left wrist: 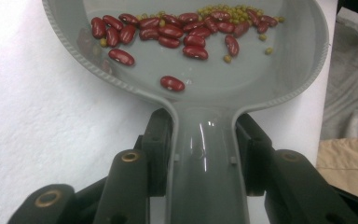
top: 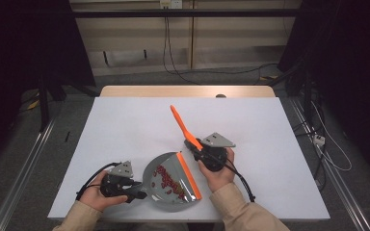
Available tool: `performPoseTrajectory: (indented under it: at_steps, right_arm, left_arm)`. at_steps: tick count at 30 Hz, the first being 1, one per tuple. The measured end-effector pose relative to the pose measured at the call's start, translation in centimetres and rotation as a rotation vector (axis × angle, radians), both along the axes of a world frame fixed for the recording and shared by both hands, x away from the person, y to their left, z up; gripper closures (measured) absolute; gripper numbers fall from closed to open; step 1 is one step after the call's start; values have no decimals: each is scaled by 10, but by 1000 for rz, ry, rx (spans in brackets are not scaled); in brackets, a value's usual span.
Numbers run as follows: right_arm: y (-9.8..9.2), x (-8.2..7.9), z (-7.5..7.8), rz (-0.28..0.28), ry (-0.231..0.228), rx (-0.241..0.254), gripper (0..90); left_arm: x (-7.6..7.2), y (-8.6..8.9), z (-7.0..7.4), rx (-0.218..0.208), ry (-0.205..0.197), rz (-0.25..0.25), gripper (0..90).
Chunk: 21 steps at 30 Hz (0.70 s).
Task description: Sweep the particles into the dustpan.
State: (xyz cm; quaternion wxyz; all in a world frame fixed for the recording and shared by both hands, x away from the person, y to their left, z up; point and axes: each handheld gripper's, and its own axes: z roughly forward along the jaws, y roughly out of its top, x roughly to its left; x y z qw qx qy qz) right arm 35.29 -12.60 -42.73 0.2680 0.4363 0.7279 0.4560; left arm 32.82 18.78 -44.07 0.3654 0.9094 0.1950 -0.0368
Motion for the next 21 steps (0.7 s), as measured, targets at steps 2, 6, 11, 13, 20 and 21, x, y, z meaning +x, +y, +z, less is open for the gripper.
performPoseTrajectory:
  at_steps: [2, 6, 11, 13, 20, 21]
  right_arm:
    - [5, 7, -3, 52, -18, -33, 709]
    - [10, 11, -10, 78, -2, -41, 709]
    - [13, 3, -9, 118, 17, -41, 707]
    - [13, -2, -9, 124, 26, -21, 707]
    - [24, -19, -2, 184, 50, 104, 709]
    - [26, -20, 0, 188, 50, 115, 709]
  left_arm:
    - [1, 3, -1, -8, 6, 3, 629]
    - [2, 7, 0, 3, 1, 20, 630]
    - [4, 8, 0, 3, 7, 35, 630]
    - [4, 8, 0, 9, 4, 42, 629]
    - [4, 7, 0, 9, 4, 41, 629]
    - [4, 7, 0, 12, 1, 44, 629]
